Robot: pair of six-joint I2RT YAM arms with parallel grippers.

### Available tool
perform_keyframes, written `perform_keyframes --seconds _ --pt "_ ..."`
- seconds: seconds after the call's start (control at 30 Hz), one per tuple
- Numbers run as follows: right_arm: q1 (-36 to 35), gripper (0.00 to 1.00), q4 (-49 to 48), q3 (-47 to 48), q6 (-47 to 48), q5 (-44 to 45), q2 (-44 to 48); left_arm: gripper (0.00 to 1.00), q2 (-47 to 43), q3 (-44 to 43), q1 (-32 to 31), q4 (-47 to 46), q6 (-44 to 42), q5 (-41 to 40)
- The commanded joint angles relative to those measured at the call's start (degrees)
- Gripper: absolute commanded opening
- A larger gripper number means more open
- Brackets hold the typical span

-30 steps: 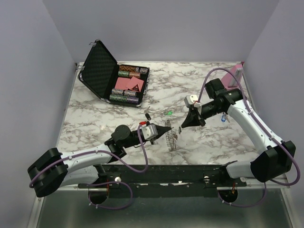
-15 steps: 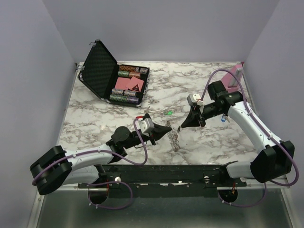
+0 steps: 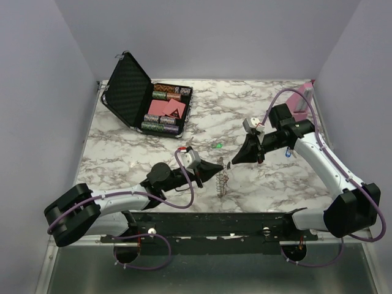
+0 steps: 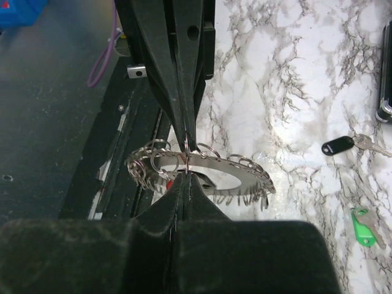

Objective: Put the keys on the keyring

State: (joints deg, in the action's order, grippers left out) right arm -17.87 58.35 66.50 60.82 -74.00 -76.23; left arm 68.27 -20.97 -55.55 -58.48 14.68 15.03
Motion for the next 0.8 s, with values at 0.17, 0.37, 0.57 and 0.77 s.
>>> perform_keyframes --seconds 0.17,0.37,0.57,0.77 --pt "0.2 0.0 -0.1 -1.5 -0.1 -3.6 1.4 0.0 -0.3 -0.3 0.2 -4.8 0.4 -1.3" --pt "0.2 0.01 -1.4 -2.3 -1.1 -2.6 1.3 0.0 -1.1 -0.6 0.2 -2.8 -0.2 -0.4" --pt "0.2 0.0 -1.4 -2.5 -1.0 -3.3 1.3 0.0 -0.5 -0.5 0.2 -4.7 0.8 -0.3" --pt "0.2 0.01 -2.7 -3.0 -2.3 -4.0 1.4 0.0 -0.2 -0.9 0.1 -5.2 1.1 0.0"
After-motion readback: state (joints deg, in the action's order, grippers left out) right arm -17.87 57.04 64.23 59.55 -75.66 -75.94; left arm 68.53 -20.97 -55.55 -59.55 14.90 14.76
